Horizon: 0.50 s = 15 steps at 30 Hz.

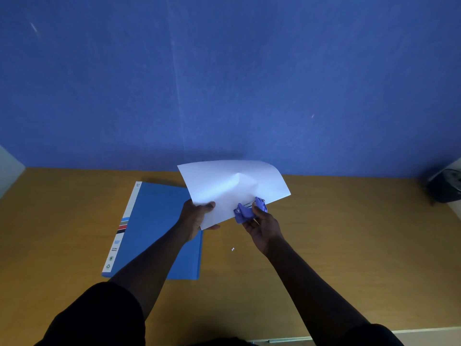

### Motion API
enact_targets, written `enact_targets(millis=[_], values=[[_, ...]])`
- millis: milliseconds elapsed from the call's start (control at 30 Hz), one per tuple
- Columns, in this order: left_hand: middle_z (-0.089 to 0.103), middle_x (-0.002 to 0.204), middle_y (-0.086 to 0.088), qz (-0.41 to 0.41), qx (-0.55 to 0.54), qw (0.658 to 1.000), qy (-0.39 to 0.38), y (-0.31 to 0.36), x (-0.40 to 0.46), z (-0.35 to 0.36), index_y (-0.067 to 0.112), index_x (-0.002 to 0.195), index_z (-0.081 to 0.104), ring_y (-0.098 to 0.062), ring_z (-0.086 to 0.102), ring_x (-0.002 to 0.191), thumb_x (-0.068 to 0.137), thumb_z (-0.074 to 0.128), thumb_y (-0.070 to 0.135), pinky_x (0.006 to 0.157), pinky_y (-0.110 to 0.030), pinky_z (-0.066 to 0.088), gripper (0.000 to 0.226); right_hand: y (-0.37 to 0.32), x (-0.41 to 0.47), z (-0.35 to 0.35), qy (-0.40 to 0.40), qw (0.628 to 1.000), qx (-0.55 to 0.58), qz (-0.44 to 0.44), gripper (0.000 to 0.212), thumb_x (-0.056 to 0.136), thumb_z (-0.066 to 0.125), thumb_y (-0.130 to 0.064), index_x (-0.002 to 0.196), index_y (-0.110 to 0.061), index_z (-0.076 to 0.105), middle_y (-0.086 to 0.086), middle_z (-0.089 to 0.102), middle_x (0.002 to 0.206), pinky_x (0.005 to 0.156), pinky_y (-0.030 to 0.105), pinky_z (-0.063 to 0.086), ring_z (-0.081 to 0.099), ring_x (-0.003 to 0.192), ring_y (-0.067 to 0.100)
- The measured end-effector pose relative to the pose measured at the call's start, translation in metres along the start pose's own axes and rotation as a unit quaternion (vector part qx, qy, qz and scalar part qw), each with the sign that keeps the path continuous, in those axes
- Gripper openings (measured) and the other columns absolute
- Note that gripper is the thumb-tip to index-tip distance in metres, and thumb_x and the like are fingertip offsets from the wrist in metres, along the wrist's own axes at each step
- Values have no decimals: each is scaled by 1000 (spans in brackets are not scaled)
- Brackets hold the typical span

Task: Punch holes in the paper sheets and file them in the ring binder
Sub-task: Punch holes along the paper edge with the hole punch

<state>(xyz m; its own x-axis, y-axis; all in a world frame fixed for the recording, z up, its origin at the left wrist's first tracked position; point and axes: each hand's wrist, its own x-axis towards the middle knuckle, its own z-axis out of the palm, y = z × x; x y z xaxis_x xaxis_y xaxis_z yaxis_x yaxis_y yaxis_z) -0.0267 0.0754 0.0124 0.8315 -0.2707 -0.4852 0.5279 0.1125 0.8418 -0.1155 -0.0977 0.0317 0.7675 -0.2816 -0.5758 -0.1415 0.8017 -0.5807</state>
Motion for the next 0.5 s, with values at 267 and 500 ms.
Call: enact_targets(millis=[267,500], values=[[62,112,-18,-7,9,1000,-1,3,1,-2,6,118,59,-38,63,92,85,71,7,48,-42,57,35,4,3,-1,-1,1000,11,-2,42,94,57,-4,134,2,48,26,57,130,98,45,51,57,121,41],[62,112,-19,-7,10,1000,3,3,3,-3,6,119,58,-41,62,96,84,71,7,50,-44,58,37,4,0,-1,-11,1000,12,-3,37,93,58,-4,129,0,50,23,61,123,98,44,50,59,119,40]])
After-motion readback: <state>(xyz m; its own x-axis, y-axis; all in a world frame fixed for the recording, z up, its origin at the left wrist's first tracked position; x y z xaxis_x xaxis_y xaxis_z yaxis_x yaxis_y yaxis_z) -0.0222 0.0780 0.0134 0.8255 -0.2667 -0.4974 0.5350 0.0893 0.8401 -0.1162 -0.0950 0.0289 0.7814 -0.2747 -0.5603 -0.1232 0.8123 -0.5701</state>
